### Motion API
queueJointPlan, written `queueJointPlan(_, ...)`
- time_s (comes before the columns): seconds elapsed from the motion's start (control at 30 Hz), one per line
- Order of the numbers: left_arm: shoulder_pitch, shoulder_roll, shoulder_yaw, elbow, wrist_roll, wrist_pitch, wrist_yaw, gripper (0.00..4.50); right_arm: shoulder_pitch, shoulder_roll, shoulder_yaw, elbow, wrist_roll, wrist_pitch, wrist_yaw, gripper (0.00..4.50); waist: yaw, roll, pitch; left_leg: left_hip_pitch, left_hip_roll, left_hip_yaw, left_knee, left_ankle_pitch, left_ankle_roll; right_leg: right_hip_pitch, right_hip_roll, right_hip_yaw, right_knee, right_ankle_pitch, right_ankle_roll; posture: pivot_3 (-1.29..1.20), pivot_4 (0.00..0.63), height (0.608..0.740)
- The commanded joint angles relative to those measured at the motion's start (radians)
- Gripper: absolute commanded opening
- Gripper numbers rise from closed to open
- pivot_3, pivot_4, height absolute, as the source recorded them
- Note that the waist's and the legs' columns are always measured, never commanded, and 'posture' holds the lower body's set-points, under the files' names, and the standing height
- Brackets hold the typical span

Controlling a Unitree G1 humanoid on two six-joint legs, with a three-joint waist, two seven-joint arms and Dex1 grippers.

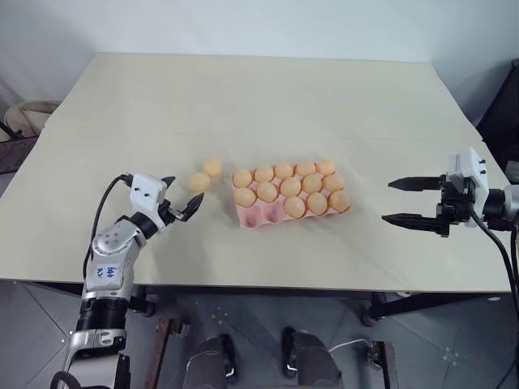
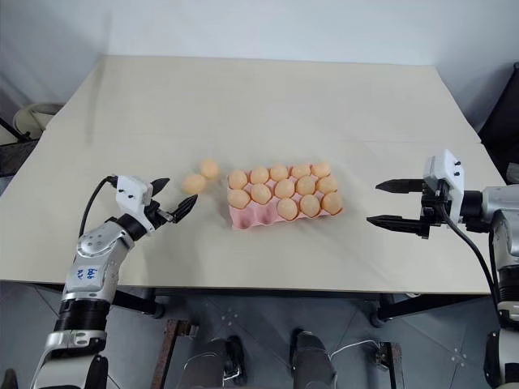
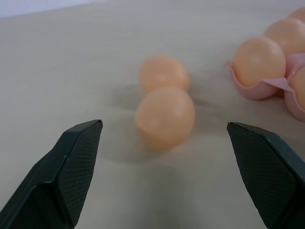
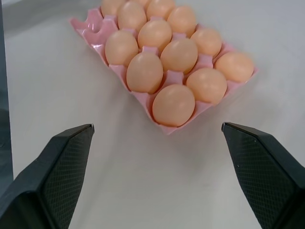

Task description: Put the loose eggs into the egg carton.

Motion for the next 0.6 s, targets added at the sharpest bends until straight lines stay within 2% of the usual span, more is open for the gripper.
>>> queueJointPlan(0.03, -0.053, -0.005, -0.012, 0.082, 0.025, -0.071, -0.008, 4.47, 0.007, -0.026, -0.046, -0.041, 0.02, 0.009, -0.008, 4.5, -0.001, 0.0, 0.0, 0.0, 0.0, 0.001, 0.001, 0.0, 0.0, -0.001, 0.0, 0.0, 0.001, 0.0, 0.0, 0.0, 0.15, 0.74)
queueJointPlan(0.2, -0.139, -0.016, -0.019, 0.224, 0.046, -0.131, 0.001, 4.47, 0.011, -0.021, -0.047, -0.049, 0.022, 0.014, -0.019, 4.5, -0.001, 0.0, 0.0, -0.003, 0.004, 0.001, 0.012, -0.003, 0.001, -0.003, 0.0, 0.0, 0.009, 0.0, -0.002, 0.0, 0.15, 0.74)
queueJointPlan(0.5, -0.267, -0.033, -0.026, 0.464, 0.072, -0.206, -0.013, 4.47, 0.011, -0.013, -0.044, -0.056, 0.021, 0.019, -0.026, 4.5, -0.002, 0.0, 0.0, -0.005, 0.004, 0.001, 0.013, -0.002, 0.0, -0.006, 0.001, 0.0, 0.01, 0.0, -0.002, 0.0, 0.15, 0.74)
queueJointPlan(0.6, -0.298, -0.042, -0.022, 0.528, 0.072, -0.249, -0.021, 3.85, 0.011, -0.013, -0.044, -0.059, 0.022, 0.021, -0.03, 4.5, -0.001, 0.0, 0.0, -0.007, 0.004, 0.001, 0.013, -0.002, -0.001, -0.007, 0.001, -0.002, 0.01, 0.0, -0.002, 0.0, 0.15, 0.74)
